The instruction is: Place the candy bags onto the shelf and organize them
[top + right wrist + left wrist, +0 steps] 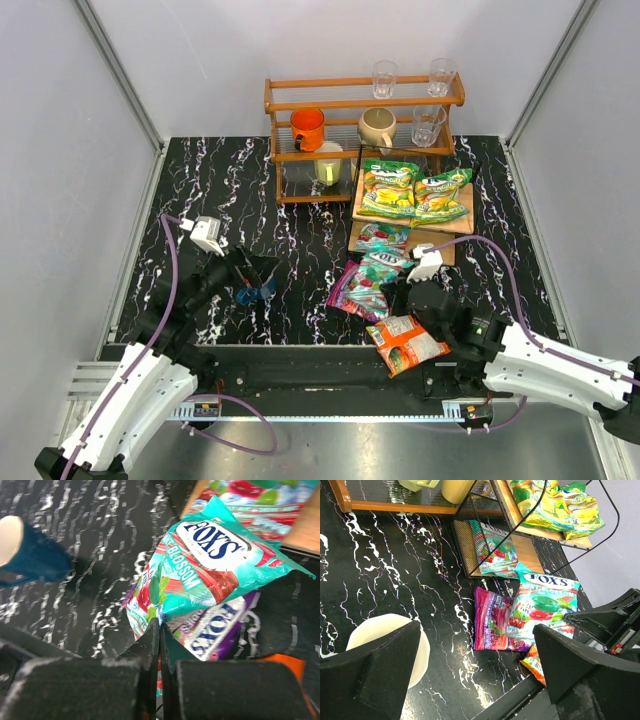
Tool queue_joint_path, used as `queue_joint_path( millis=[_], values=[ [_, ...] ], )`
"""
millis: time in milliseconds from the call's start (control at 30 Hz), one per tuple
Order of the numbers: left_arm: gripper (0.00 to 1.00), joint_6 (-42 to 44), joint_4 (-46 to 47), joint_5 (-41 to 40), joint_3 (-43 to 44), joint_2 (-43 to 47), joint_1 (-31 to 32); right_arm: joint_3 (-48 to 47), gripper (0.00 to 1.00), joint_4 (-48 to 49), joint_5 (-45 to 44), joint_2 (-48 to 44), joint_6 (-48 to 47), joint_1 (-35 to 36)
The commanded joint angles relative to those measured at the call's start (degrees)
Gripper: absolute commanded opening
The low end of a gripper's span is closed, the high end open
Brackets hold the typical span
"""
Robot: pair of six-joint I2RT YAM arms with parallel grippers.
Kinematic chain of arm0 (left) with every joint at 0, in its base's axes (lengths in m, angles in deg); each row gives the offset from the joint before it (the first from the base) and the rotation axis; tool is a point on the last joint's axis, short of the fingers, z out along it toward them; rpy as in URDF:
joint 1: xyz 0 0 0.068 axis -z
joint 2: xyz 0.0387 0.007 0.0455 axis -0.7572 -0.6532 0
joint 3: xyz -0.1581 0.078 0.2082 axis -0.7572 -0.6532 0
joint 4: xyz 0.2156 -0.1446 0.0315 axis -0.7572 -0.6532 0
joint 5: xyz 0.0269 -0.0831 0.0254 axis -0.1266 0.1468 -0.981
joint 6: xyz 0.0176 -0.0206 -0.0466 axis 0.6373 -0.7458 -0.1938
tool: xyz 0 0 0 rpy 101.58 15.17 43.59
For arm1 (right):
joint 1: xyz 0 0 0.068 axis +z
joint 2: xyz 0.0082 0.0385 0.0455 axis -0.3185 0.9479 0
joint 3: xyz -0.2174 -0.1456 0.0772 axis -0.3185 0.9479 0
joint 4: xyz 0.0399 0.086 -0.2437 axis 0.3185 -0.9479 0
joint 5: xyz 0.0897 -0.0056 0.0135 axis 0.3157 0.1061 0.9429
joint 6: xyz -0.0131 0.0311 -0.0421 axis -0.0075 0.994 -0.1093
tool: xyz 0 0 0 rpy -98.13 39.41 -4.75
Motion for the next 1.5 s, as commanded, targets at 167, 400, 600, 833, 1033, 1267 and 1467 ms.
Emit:
queue_joint_path(
  millis=[167,400,600,833,1033,1267,1467],
  values=[
    [0.99,0.8,3.6,0.8,-0.3,0.1,0.1,-4.9,0.0,-8.7,-12.6,6.1,-0.5,-2.1],
    [0.99,1.6,3.5,0.7,-0.2,-0.1,0.1,-4.3,0.0,-3.1,-13.4,5.1,-5.6,-6.5],
    [0.99,2.3,3.3,0.5,0.1,-0.6,0.1,-5.1,0.0,0.5,-16.4,4.7,-12.5,-8.4],
    [0.99,2.5,5.0,0.9,-0.3,-2.0,0.1,-5.8,0.0,4.2,-14.6,7.0,-18.1,-14.3],
    [0.99,3.1,6.0,0.9,-0.5,-3.2,0.2,-6.2,0.0,8.2,-11.7,9.0,-21.1,-20.0],
    [0.99,4.1,6.6,0.8,-0.3,-4.3,0.1,-6.3,0.0,13.1,-5.4,12.2,-24.3,-26.7],
    [0.99,4.5,7.5,0.8,-0.5,-5.5,0.0,-6.4,0.0,17.3,1.7,16.1,-27.5,-31.5]
  ],
)
